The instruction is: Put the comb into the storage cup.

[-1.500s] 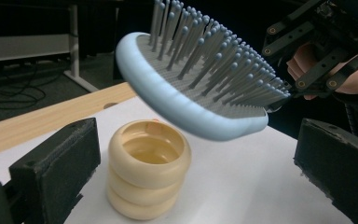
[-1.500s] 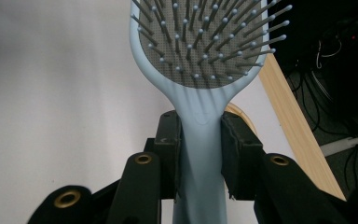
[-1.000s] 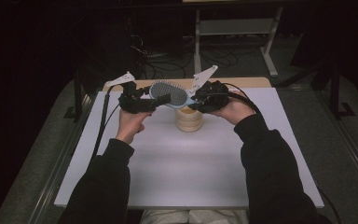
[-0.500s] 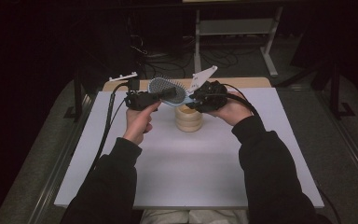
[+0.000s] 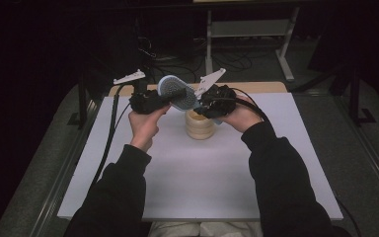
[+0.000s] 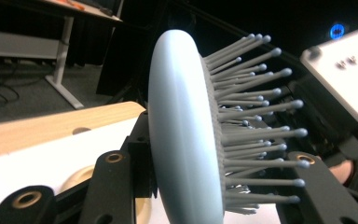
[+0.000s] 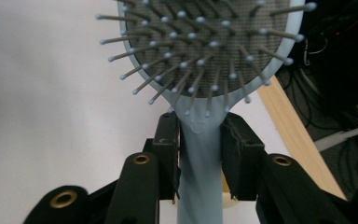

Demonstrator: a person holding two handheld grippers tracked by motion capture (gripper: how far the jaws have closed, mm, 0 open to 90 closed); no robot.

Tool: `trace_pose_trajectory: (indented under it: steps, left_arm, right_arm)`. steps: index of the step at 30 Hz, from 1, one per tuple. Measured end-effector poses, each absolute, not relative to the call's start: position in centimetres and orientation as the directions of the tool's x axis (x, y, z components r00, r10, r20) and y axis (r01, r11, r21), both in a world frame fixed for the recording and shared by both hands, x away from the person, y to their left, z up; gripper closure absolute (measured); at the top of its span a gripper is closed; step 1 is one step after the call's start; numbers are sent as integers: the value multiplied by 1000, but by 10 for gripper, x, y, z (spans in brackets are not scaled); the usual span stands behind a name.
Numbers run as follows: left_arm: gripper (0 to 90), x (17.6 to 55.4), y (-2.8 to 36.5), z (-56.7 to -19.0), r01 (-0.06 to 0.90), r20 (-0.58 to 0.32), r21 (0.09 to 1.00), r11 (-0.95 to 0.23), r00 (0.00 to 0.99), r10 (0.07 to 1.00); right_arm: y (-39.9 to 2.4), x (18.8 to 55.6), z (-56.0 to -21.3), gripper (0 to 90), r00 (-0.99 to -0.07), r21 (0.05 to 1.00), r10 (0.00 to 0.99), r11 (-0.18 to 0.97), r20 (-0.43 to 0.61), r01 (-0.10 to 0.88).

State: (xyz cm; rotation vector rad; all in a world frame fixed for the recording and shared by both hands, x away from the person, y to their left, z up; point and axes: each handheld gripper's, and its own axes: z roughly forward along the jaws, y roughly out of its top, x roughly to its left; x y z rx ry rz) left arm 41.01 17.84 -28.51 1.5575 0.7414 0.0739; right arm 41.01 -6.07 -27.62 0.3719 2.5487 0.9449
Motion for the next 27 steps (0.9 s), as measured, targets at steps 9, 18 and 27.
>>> trace_pose_trajectory:
  steps: [9,18,27]
  left_arm:
    - [566,415,190,-271,370,-336,928,48,774,536]
    - [566,417,200,-259,346,-306,938,35,772,557]
    - [564,418,200,-239,307,-260,952,11,784,564]
  right_arm:
    - [-75,416,-270,337,-866,727,460,660,-197,186]
    - [-91,416,-270,53,-836,779,531,579,-137,240]
    - [-107,415,-274,0,-821,801,561,538,-107,263]
